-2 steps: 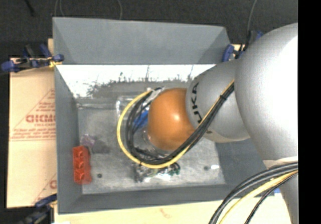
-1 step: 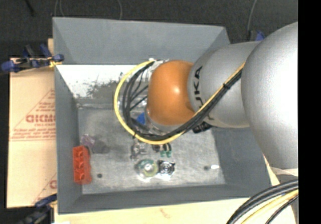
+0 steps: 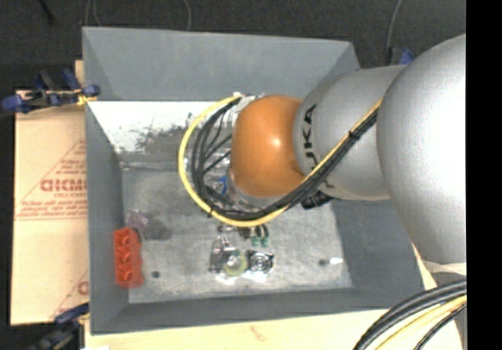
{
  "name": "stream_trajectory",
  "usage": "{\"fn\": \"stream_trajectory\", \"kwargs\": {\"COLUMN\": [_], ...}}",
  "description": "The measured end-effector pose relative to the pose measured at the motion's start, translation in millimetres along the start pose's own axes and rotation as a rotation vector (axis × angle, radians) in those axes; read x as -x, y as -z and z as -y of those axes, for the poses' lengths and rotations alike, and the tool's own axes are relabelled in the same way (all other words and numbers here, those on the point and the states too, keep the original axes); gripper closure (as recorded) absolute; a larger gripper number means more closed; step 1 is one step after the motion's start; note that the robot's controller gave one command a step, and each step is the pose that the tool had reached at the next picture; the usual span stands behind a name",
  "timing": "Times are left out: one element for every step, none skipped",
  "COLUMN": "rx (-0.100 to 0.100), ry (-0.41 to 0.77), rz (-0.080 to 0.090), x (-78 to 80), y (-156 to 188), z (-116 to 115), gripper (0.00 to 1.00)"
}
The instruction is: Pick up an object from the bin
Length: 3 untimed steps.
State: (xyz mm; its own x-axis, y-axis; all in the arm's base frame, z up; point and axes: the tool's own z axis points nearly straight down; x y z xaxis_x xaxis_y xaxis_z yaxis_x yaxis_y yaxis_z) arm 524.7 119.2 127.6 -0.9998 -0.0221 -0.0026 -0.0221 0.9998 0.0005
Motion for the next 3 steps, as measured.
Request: {"fn": "stream_trajectory", "kwargs": {"rx": [0.001, 0.000, -0.004], "ry": [0.304, 0.303, 0.557], "rz": [0.008, 0.016, 0.007], "x": [1.0, 3.8, 1.4], "y": [-54.5, -51.6, 85.6], "z": [109.3, 108.6, 138.8], "gripper": [0.00, 1.00, 1.00]}}
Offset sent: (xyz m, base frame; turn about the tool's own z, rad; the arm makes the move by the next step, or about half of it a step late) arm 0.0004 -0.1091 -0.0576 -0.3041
